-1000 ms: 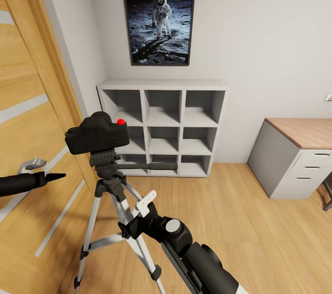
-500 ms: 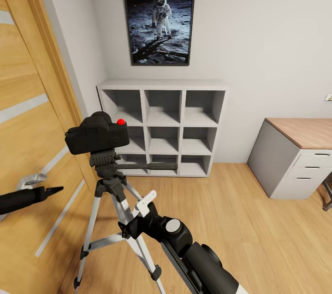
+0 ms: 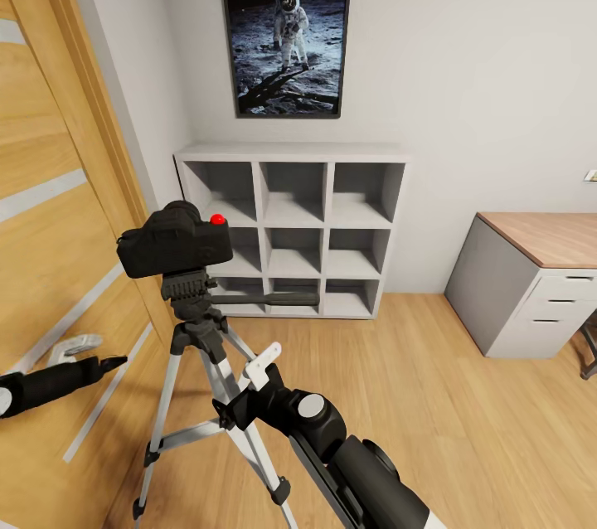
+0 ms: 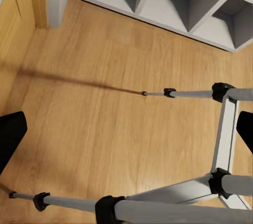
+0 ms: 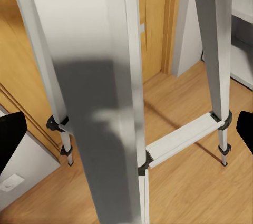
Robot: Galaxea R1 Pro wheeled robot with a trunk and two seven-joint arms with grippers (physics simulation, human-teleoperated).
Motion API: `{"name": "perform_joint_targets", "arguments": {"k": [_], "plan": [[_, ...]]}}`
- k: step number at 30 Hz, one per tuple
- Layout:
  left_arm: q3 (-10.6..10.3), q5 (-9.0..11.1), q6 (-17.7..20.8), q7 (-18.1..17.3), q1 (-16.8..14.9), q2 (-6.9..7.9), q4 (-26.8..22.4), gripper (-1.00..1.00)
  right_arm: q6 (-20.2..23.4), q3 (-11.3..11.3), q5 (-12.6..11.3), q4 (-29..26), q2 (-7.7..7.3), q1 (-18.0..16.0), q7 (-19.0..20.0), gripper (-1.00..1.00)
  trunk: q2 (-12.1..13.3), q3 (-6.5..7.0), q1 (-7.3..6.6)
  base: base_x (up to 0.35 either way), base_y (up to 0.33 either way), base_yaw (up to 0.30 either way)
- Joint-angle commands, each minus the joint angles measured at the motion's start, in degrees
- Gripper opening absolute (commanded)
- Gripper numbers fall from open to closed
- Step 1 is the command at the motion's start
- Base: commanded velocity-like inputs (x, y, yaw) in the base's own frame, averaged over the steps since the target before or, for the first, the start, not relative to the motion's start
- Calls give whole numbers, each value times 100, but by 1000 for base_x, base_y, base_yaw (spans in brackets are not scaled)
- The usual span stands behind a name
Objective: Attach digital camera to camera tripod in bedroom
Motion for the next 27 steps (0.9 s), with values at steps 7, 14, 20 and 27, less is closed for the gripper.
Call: {"name": "perform_joint_targets", "arguments": {"k": [7,14,20,27], "plan": [[-29,217,-328,70,303,-141,1,100,33,-12,-30,-29,0,-6,19,100,-14,-13,4,0,0,0],[-26,270,-560,79,569,-181,22,100,40,-23,-31,-37,0,-6,20,100,-14,-13,4,0,0,0],[-29,513,-833,80,931,-224,32,100,86,-28,-36,-40,0,-6,22,100,-14,-13,4,0,0,0],[-28,1170,-1403,79,1933,-657,365,100,125,-60,-44,-37,0,-6,34,100,-14,-13,4,0,0,0]]}}
